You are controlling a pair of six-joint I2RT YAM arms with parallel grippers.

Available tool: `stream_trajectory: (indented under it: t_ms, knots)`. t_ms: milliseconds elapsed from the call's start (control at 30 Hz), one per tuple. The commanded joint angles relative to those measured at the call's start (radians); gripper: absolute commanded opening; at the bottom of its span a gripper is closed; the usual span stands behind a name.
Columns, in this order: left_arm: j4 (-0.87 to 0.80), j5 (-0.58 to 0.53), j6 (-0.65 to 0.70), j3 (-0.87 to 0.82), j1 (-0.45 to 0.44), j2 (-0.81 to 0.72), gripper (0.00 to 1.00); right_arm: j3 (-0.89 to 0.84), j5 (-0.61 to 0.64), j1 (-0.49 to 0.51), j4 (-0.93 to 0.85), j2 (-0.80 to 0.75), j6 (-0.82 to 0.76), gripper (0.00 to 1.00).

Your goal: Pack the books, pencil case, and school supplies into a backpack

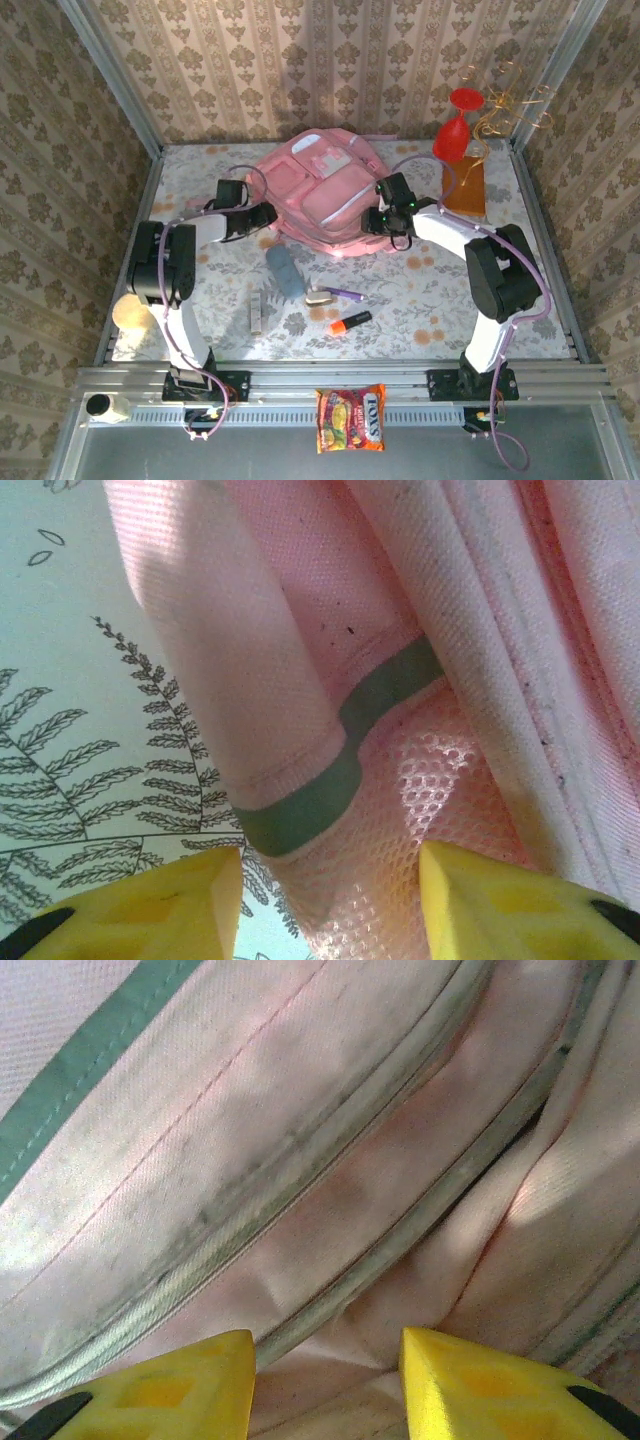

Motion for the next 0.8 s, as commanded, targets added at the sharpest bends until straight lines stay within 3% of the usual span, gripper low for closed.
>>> stream_trajectory:
  t_ms: [0,300,533,767]
  knots:
    - [0.028,0.017,-0.017,0.039,-0.004,0.036,0.46,0.044,0.057,-0.017,-0.040,0.036,-0.052,0.46]
    - [0.100,0.022,-0.087,0.061,-0.031,0.080,0.24,0.103,0.086,-0.023,-0.088,0.003,-0.100,0.48]
    - [0.164,0.004,-0.125,-0.031,-0.044,0.002,0.00,-0.055,-0.072,0.053,-0.080,-0.181,-0.036,0.53]
    - [0.198,0.071,-0.219,-0.075,-0.058,-0.087,0.00,-0.211,-0.171,0.107,0.110,-0.170,0.103,0.54]
